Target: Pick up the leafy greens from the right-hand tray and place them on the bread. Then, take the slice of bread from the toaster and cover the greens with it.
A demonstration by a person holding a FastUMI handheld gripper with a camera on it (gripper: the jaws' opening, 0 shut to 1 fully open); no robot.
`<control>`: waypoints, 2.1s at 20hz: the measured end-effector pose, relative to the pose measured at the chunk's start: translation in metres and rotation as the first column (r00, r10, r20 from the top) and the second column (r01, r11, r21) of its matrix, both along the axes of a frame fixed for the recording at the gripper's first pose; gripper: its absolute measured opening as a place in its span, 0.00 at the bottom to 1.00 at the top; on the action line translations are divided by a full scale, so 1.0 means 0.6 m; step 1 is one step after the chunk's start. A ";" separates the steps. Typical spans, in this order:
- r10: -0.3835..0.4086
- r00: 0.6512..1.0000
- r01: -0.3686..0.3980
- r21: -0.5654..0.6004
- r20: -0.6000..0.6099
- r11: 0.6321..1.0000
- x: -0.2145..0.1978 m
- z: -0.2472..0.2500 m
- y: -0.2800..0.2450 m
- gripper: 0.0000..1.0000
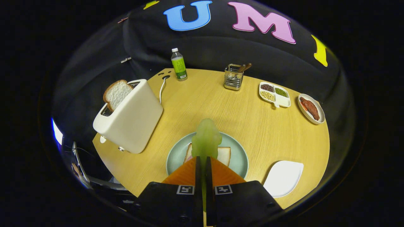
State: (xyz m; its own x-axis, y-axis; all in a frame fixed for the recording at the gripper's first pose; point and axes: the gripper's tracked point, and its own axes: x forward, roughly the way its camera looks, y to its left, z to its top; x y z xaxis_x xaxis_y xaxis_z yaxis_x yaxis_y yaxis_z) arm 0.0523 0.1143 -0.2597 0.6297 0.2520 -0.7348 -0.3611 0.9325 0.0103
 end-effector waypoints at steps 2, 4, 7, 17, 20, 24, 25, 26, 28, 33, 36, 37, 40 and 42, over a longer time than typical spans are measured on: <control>-0.004 1.000 0.004 -0.021 -0.009 1.000 0.003 -0.012 -0.002 0.11; -0.009 1.000 0.008 -0.032 -0.021 0.999 0.005 -0.023 -0.005 0.14; -0.011 0.999 0.009 -0.034 -0.037 0.999 0.011 -0.036 -0.003 0.19; -0.029 0.999 0.030 0.033 -0.028 0.999 0.022 -0.027 0.028 1.00; -0.020 0.999 0.019 0.029 0.038 0.999 0.027 0.012 0.040 0.99; 0.044 0.990 -0.049 0.041 0.132 0.998 0.032 0.087 0.095 0.99; 0.068 0.986 -0.075 0.041 0.152 0.996 0.032 0.106 0.114 0.99; 0.095 0.980 -0.104 0.045 0.176 0.994 0.030 0.126 0.137 0.99; 0.147 0.965 -0.161 0.046 0.218 0.986 0.029 0.162 0.183 0.99; 0.239 0.940 -0.267 0.090 0.245 0.959 0.021 0.206 0.308 0.99; 0.295 0.922 -0.320 0.064 0.249 0.945 0.017 0.206 0.361 0.99; 0.310 0.918 -0.334 0.059 0.248 0.941 0.017 0.204 0.378 0.99; 0.332 0.912 -0.352 0.045 0.240 0.935 0.016 0.193 0.412 0.99; 0.337 0.913 -0.355 0.042 0.232 0.934 0.021 0.181 0.438 0.99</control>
State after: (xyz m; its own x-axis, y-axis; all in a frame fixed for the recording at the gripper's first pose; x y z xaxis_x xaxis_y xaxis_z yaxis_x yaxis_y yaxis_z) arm 0.0649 0.3773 -0.1510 0.6339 0.5357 -0.5578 -0.6627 0.7480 -0.0347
